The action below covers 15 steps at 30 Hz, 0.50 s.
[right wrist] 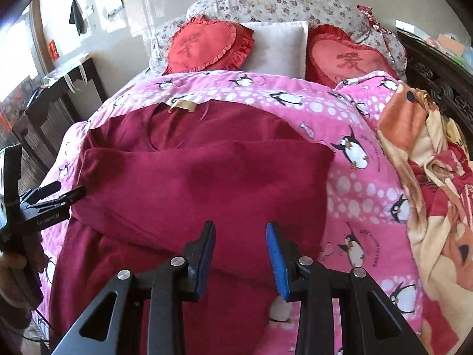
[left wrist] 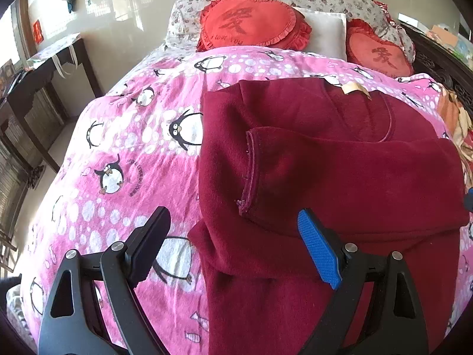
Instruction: Fold small clothes
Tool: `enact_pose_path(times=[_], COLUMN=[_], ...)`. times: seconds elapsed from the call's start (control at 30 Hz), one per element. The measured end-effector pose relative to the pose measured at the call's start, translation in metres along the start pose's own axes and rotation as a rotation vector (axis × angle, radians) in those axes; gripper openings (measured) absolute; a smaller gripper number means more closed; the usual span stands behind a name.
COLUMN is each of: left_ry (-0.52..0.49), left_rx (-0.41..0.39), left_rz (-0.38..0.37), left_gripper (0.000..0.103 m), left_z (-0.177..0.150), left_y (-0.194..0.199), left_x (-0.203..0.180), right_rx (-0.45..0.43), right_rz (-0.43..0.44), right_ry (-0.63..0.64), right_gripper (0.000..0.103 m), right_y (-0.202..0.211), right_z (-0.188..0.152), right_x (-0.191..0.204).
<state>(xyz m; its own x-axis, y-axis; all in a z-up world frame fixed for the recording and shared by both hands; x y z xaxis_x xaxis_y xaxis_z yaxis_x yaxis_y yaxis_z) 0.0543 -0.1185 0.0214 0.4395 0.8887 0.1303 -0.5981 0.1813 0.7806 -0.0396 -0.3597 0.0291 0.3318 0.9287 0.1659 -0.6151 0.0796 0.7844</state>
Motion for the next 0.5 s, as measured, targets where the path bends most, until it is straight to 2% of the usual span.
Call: enact_pose_path(times=[0.17, 0.3, 0.4, 0.5], left_ry=[-0.004, 0.006, 0.022, 0.020], left_rx=[-0.001, 0.022, 0.034, 0.031], left_rz=[-0.005, -0.002, -0.016, -0.025], left_gripper=[0.088, 0.088, 0.088, 0.088], left_z=[-0.005, -0.012, -0.017, -0.026], left_y=[0.006, 0.003, 0.006, 0.016], left_x=[0.001, 0.002, 0.003, 0.005], right_rx=[0.027, 0.073, 0.090, 0.079], right_rz=[-0.009, -0.086, -0.073, -0.053], right_ry=[-0.011, -0.035, -0.057, -0.059], right_gripper=[0.034, 0.034, 0.034, 0.035], right_y=[-0.009, -0.027, -0.030, -0.011], right_z=[-0.006, -0.014, -0.016, -0.017], right_x=[-0.002, -0.020, -0.027, -0.023])
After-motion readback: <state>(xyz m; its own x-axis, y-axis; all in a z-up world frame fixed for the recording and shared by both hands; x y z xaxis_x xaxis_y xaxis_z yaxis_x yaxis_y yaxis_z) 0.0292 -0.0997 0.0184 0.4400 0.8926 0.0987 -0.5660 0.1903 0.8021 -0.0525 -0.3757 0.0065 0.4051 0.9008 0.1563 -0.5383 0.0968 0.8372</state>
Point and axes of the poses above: each gripper's, at about its wrist camera, not at the fingertips, and y roughly against the way its jaws point, x to its left, z to its top, the point moved 5 cm from there along -y, roughly the way its jaws point, and after that the axes turned 7 degrees about -y, right-handed, at the moved point
